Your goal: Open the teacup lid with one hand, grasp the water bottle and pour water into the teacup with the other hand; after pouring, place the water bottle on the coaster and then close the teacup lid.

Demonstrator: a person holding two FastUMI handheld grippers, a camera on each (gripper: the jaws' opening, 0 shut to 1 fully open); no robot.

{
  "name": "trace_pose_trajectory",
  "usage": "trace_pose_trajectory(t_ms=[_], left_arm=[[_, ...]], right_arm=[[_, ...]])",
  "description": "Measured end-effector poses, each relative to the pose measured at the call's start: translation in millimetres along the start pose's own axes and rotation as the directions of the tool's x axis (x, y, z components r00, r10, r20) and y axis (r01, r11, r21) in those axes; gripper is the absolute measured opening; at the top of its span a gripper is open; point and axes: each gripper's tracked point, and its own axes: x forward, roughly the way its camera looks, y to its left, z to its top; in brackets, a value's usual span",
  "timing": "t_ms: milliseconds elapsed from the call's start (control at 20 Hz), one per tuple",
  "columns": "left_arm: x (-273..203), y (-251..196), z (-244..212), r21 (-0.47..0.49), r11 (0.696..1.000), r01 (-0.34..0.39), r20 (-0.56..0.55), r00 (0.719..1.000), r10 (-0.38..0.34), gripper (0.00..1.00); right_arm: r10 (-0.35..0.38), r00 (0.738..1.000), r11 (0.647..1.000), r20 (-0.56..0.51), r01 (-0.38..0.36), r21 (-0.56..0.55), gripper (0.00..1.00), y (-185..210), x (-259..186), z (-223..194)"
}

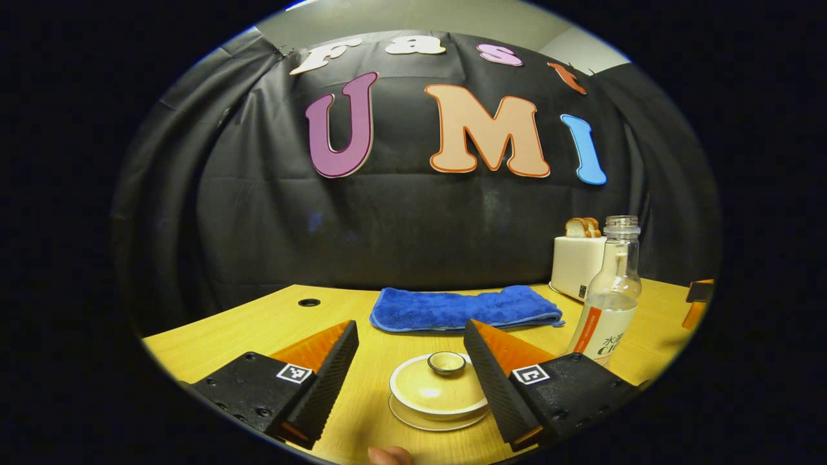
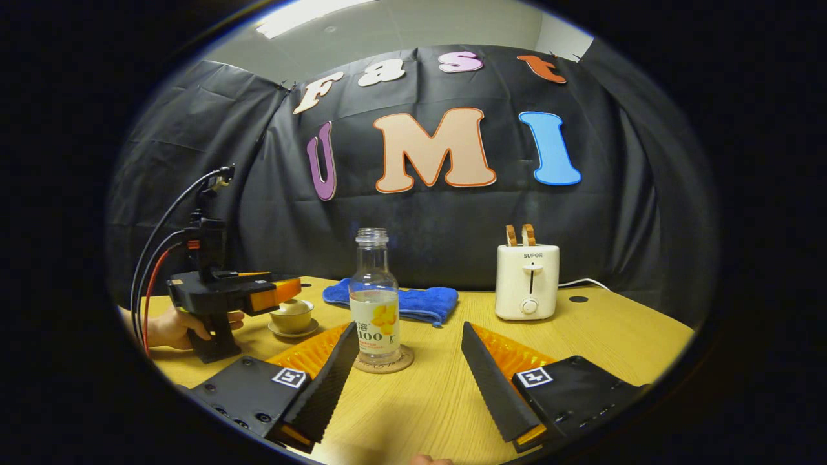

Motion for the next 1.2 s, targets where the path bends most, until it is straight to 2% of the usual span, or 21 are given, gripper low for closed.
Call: trace_pose_trajectory(t_ms=[350, 750, 1200], left_arm=[[-56.2, -25.5, 1.8, 0.001, 1.000, 0.012, 0.001, 1.000, -0.012, 0.96], [-130.7, -56.9, 4.9, 0.003, 1.000, 0.017, 0.000, 1.000, -0.017, 0.95], [-180.6, -72.4, 7.7, 0.006, 1.000, -0.005, -0.001, 1.000, 0.005, 0.95]], right_arm=[[-0.107, 0.994, 0.994, 0.005, 0.107, -0.003, 1.00, -12.0, -9.9, 0.6], [-0.125, 0.992, 0.992, 0.006, 0.125, -0.003, 1.00, 14.0, -54.0, 1.3], [-0.159, 0.987, 0.987, 0.005, 0.159, -0.002, 1.00, 26.5, -89.7, 2.8]])
